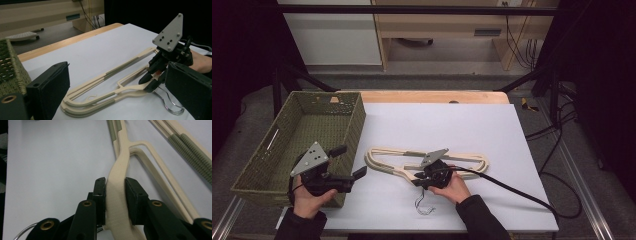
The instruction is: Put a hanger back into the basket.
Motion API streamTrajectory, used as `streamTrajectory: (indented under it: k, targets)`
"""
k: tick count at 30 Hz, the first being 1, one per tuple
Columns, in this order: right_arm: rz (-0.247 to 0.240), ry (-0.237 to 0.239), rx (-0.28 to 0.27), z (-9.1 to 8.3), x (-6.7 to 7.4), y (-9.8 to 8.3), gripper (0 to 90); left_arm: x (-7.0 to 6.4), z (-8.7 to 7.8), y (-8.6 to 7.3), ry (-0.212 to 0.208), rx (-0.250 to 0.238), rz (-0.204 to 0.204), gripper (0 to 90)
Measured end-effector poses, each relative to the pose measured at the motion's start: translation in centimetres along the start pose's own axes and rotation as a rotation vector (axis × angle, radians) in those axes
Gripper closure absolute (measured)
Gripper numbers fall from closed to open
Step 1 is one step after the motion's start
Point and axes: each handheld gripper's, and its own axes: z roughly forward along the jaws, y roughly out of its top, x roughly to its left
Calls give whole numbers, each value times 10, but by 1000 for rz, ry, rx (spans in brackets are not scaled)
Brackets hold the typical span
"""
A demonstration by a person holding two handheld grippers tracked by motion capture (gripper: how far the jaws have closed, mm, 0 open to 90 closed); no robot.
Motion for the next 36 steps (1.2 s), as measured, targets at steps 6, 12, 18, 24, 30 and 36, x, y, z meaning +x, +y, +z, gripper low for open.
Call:
streamTrajectory:
  k: [6,12,18,24,30,36]
  targets:
    - [-5,23,-4,-9,-1,4,719,-12,13,0,-32,54,49,64]
    - [17,59,10,-17,-2,7,721,-26,39,-6,-82,154,108,80]
    - [12,70,13,-19,-3,8,721,-37,72,-13,-126,280,211,112]
    - [5,77,17,-21,-3,8,722,-44,98,-23,-114,397,321,157]
    - [6,75,16,-23,-3,9,723,-50,123,-33,-92,460,433,245]
    - [-1,87,20,-24,-3,9,723,-50,148,-42,-41,460,527,390]
